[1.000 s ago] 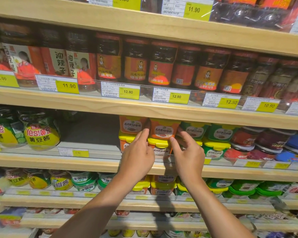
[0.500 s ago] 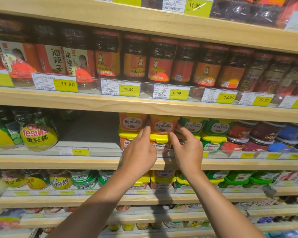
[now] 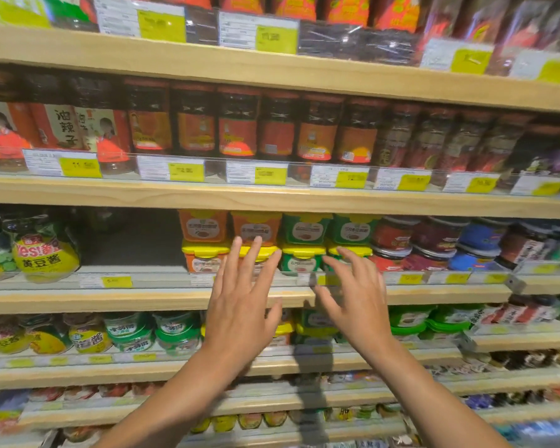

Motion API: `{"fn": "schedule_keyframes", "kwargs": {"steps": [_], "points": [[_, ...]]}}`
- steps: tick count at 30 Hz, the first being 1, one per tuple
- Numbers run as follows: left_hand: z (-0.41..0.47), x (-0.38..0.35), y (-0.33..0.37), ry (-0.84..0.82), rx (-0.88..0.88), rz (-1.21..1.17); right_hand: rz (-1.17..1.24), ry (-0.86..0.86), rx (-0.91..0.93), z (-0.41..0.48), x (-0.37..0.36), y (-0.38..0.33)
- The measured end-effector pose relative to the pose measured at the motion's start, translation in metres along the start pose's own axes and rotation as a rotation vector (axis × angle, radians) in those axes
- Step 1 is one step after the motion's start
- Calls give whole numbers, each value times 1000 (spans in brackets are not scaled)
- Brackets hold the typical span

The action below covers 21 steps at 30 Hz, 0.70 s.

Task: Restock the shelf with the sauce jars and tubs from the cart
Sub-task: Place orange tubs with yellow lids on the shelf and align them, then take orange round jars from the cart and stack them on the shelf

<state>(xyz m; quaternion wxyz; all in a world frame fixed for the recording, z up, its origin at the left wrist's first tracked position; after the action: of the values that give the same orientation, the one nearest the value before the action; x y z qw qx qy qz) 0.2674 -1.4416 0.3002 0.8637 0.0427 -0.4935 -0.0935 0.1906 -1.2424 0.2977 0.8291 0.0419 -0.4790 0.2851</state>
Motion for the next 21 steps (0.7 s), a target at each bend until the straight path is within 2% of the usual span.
{"fn": "schedule_keyframes", "kwargs": {"steps": [7, 21], "points": [[7, -54, 113, -103, -206, 159, -296, -64, -117, -81, 58, 120], [2, -189, 400, -353, -579, -6, -461, -196, -598, -277, 164, 344]]}}
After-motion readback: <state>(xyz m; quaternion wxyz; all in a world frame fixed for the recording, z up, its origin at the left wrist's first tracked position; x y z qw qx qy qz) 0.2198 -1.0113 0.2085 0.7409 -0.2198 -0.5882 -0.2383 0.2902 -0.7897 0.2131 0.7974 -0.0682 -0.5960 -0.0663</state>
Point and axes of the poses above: each hand's wrist, its own z-axis towards the middle knuckle, its own x-axis out of the back of the hand, y = z × x, the point moved 2 cm from there along z, towards the middle knuckle, and after that the axes turned 7 degrees about -y, right-handed, at the moved point
